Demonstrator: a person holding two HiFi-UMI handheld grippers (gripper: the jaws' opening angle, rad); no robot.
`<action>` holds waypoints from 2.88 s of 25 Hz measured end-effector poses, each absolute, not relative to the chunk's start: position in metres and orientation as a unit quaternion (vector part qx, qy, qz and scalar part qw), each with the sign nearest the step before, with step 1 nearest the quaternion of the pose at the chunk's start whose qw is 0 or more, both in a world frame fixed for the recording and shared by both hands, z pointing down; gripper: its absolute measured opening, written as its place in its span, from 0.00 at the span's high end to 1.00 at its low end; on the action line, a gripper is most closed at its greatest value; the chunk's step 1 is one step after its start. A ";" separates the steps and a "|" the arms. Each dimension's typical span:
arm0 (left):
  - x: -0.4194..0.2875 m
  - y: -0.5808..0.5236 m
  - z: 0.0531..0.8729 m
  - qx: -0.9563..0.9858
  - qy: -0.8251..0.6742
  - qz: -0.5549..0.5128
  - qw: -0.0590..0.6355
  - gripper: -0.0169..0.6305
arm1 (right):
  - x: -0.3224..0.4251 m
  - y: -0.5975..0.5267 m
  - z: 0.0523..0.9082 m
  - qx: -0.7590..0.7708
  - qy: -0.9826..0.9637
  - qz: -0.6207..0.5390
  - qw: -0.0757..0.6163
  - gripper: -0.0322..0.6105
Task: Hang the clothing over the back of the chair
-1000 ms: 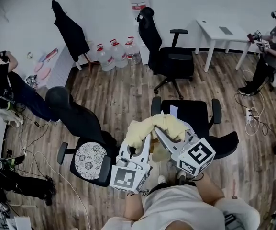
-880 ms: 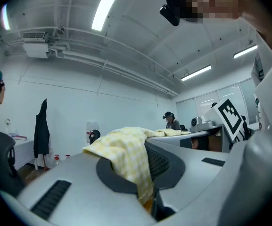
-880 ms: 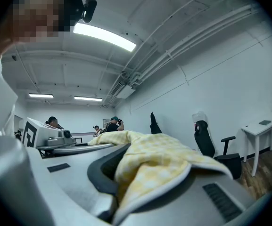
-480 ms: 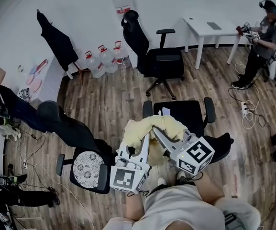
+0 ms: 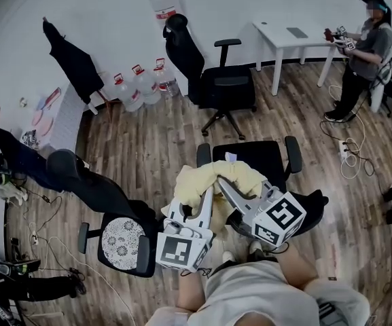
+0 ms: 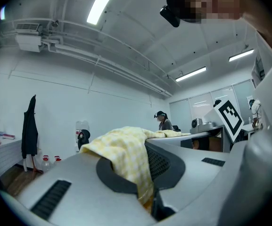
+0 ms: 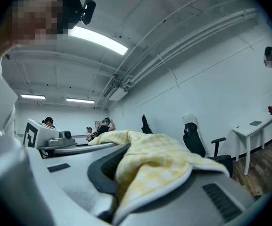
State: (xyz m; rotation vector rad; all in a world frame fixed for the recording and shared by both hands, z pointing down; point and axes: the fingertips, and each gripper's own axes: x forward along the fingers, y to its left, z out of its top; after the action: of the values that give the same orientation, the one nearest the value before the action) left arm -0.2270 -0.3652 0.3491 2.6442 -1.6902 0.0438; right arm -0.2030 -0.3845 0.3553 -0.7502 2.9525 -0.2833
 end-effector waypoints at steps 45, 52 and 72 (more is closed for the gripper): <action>-0.062 -0.426 0.352 0.893 -0.449 0.018 0.001 0.93 | -0.028 -0.440 0.345 -0.361 0.931 -0.042 0.040 0.89; -0.037 -0.431 0.353 0.898 -0.439 0.018 0.007 0.93 | -0.003 -0.444 0.344 -0.371 0.927 -0.039 0.037 0.89; -0.040 -0.380 0.346 0.887 -0.461 0.014 -0.007 0.93 | -0.005 -0.393 0.340 -0.342 0.938 -0.037 0.049 0.89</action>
State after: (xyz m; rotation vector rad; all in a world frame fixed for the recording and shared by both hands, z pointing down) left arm -0.0398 -0.3803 0.3458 2.7990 -1.4559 0.0446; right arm -0.0055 -0.3935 0.3398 -1.0421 2.8579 -0.1127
